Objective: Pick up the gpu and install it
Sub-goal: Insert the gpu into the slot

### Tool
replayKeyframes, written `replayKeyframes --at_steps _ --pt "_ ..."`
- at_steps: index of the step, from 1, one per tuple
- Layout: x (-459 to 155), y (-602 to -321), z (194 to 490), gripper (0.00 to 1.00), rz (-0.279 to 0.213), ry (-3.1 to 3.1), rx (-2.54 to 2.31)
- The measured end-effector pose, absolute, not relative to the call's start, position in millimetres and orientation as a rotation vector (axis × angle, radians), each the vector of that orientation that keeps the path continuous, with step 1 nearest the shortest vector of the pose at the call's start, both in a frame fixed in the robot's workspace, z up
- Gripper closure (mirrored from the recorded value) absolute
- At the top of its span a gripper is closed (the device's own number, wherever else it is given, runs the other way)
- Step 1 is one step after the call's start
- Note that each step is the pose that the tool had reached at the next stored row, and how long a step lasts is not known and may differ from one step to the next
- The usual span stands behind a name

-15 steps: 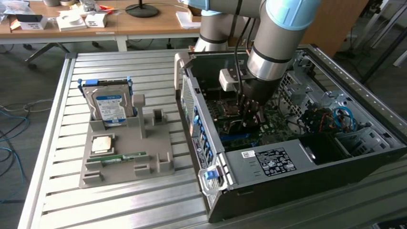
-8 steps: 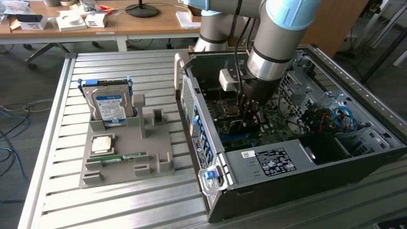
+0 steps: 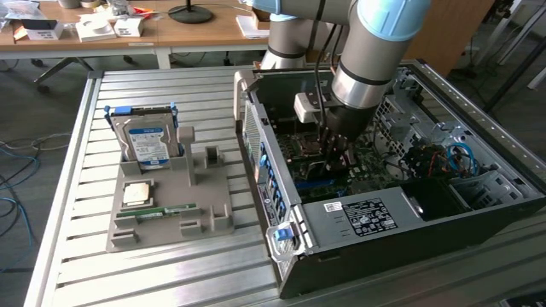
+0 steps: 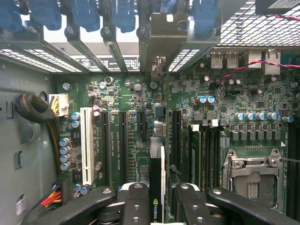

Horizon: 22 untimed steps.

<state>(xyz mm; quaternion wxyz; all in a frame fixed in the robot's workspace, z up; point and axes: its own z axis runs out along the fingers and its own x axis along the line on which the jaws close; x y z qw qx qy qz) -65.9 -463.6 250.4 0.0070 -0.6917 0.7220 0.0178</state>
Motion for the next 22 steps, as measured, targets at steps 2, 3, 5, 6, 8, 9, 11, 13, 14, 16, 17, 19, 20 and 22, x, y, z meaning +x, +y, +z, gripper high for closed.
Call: replayKeyframes --at_steps 2,3,5,6,8,9,11,13,14,16,17,19,20,22 --pt "-65.9 -463.6 250.4 0.74 0.056 2.258 -2.163" --pt "-65.9 -463.6 250.4 0.74 0.056 2.258 -2.163" --pt "-65.8 -463.3 250.5 0.74 0.056 2.258 -2.164" --pt "-65.8 -463.2 250.5 0.74 0.056 2.258 -2.164" --pt "-65.9 -463.1 250.4 0.74 0.056 2.258 -2.163" --pt "-65.9 -463.0 250.4 0.74 0.056 2.258 -2.163" --pt "-65.9 -462.8 250.4 0.74 0.056 2.258 -2.163" --pt "-66.0 -462.8 250.4 0.74 0.056 2.258 -2.163" --pt "-66.0 -462.8 250.4 0.74 0.056 2.258 -2.163" --pt "-66.2 -462.8 249.6 0.74 0.056 2.258 -2.163" --pt "-66.2 -462.8 249.3 0.74 0.056 2.258 -2.163" --pt "-66.3 -462.8 249.1 0.74 0.056 2.258 -2.163" --pt "-66.3 -462.8 249.1 0.74 0.056 2.258 -2.163" --pt "-66.3 -462.8 249.0 0.74 0.056 2.258 -2.163"
